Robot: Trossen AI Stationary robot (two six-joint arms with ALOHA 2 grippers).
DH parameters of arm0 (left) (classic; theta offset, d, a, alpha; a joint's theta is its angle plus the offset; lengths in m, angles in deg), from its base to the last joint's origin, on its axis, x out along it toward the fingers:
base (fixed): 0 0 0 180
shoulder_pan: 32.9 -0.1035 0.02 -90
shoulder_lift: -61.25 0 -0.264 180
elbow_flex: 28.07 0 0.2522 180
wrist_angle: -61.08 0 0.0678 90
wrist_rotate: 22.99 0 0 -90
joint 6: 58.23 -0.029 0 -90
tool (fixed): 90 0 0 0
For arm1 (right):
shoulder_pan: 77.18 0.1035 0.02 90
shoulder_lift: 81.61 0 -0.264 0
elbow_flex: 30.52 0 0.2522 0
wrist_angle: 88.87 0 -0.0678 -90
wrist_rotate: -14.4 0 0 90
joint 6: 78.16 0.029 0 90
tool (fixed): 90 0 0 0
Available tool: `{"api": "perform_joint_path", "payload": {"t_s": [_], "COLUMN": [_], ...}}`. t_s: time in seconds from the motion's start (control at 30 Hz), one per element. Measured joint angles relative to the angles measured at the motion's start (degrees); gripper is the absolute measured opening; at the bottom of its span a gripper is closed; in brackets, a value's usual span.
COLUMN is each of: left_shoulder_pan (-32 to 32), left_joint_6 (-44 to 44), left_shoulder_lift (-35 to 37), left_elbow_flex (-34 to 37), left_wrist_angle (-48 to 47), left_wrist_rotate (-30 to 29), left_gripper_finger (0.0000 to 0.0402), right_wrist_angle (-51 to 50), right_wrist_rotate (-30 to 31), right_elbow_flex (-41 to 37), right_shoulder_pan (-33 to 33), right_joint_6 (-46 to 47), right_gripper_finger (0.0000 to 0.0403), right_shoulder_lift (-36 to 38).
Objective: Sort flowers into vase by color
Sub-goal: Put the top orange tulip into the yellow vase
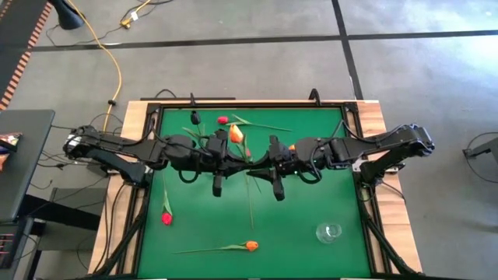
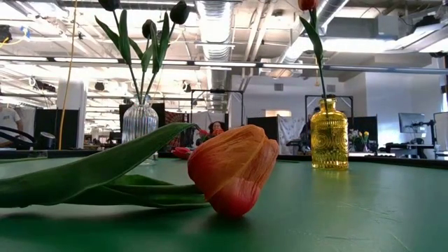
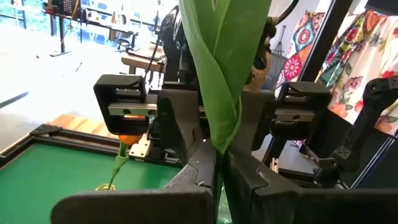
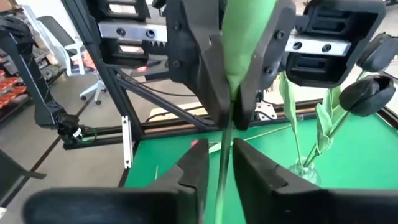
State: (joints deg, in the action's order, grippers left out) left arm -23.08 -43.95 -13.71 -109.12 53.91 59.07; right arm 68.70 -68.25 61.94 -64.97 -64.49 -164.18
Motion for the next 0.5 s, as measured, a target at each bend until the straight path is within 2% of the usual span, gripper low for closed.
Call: {"api": "perform_joint_path", "payload": {"t_s": [0.3,0.5], "left_shoulder_pan": [0.0,0.0], "left_joint_6": [-0.1,-0.3], "left_shoulder_lift": [0.0,0.0], "left_elbow_flex": [0.0,0.0], "left_wrist_angle": [-1.1,-1.3], "left_wrist_rotate": [1.3,0.6], "left_gripper_finger": [0.0009,0.0051], "right_wrist_angle": [-0.5,1.2], "right_wrist_rotate": [0.0,0.1], "right_elbow_flex": [0.0,-0.1], "right_shoulder_pan": [-0.7,-0.8], "right_joint_6": [-0.9,-2.2], "right_gripper_finger": [0.0019,0.0018], "right_shoulder_lift": [0.0,0.2]}}
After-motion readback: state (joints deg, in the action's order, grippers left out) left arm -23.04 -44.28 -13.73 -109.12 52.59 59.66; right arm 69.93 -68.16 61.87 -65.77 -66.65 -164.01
